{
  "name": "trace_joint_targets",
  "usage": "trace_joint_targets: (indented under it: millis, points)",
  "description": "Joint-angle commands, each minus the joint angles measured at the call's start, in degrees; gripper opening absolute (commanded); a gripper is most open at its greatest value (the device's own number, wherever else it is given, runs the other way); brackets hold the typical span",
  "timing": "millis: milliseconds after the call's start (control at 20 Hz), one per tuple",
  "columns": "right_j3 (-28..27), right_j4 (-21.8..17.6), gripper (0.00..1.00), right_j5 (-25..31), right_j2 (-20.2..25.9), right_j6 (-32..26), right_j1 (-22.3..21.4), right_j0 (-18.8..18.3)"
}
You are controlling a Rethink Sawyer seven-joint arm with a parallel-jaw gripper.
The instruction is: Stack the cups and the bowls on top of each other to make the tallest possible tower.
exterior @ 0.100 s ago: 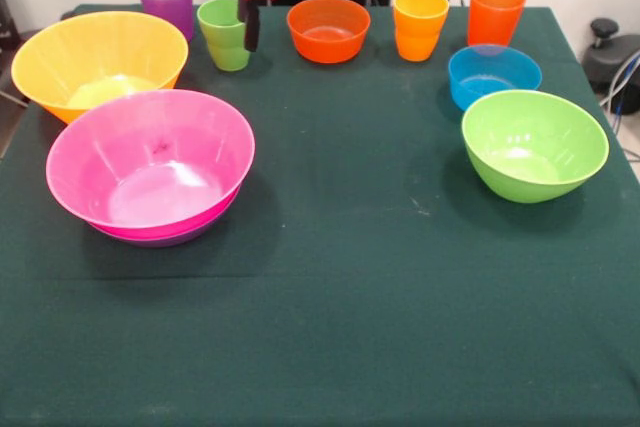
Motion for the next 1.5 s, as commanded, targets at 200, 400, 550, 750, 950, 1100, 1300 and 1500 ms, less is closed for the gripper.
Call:
trace_joint_targets:
  millis: [200, 400, 550, 750, 950, 1100, 1300, 1500]
  points:
    - [-5.2, 1.1, 1.0, 9.4, 1.9, 11.4, 3.3, 0.2]
    - [-5.9, 1.3, 1.0, 10.3, 1.4, 11.8, 3.6, 0.2]
    - [-6.2, 1.4, 1.0, 10.5, 1.3, 11.9, 3.6, 0.1]
    - [-7.2, 1.5, 1.0, 11.3, 1.0, 12.2, 3.9, 0.0]
    - [-8.1, 1.6, 1.0, 12.2, 0.4, 13.1, 4.4, 0.4]
    - [-9.1, 1.9, 1.0, 12.9, 0.1, 14.0, 5.0, 0.6]
    - [-10.9, 3.0, 1.0, 14.0, -1.1, 17.0, 6.4, 1.8]
    - [-13.6, 5.0, 1.0, 15.7, -3.4, 22.5, 8.9, 3.9]
